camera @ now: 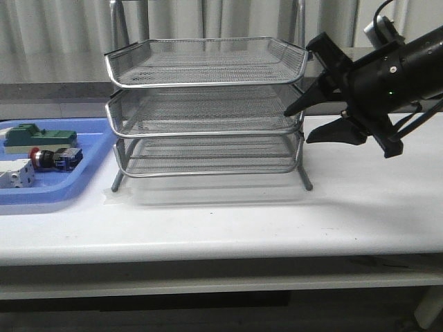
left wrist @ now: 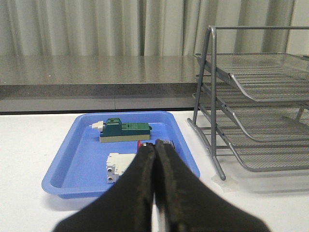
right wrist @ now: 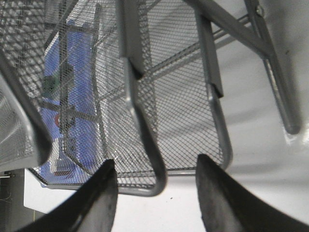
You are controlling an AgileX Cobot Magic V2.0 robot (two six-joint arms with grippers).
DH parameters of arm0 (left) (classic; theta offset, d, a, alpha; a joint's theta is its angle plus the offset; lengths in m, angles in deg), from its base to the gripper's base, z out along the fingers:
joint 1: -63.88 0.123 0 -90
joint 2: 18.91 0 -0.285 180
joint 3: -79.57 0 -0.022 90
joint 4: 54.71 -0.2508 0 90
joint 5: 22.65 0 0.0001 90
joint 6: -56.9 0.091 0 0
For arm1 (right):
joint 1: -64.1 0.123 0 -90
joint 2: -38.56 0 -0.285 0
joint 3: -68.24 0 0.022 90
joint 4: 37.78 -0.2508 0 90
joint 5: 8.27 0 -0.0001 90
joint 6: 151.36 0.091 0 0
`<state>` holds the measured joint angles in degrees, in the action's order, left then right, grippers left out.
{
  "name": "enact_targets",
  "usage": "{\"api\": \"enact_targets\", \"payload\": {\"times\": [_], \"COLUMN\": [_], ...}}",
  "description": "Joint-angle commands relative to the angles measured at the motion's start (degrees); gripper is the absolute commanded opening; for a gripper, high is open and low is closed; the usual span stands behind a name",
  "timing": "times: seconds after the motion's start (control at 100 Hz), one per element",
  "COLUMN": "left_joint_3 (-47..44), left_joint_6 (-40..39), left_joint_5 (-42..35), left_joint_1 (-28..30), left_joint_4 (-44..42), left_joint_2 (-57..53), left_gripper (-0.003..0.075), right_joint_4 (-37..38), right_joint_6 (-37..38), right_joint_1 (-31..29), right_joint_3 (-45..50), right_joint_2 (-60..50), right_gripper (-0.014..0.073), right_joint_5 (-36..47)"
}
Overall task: Place button on rack with both arms
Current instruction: 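Move the right gripper to the front edge of the middle mesh tray, then pull the middle mesh tray out toward the robot with the right gripper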
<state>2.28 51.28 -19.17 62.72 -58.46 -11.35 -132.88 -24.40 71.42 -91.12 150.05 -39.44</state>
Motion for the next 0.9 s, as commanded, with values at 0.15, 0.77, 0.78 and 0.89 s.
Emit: {"api": "enact_targets", "payload": {"times": [0.15,0.77,0.78,0.89], "left_joint_3": [-2.6,-2.6,-2.6,-2.6], "left_joint_6": [-0.5,-0.5,-0.5,-0.5], "left_joint_5": [-4.5,-4.5,-4.5,-4.5], "left_joint_1": [0.1,0.1,0.1,0.1], "left_joint_4": [0.3,0.3,0.3,0.3], "left_joint_2": [-2.0,-2.0,-2.0,-2.0], "left_gripper": [-0.002,-0.002,-0.002,-0.002], "right_joint_4": [-2.4,-2.7,-2.6,-1.5], "right_joint_6": [-0.9,-0.9,-0.9,-0.9], "right_joint_1": [0.6,0.8,0.8,0.8], "right_joint_3": [-5.7,-4.2,-4.0,-2.5], "right_joint_2": [1.3,1.9,1.9,1.9], "right_gripper": [0.0391,-0.0011,-0.0011,-0.0011], "right_joint_5": [-5.0,-5.1,-5.1,-5.4]}}
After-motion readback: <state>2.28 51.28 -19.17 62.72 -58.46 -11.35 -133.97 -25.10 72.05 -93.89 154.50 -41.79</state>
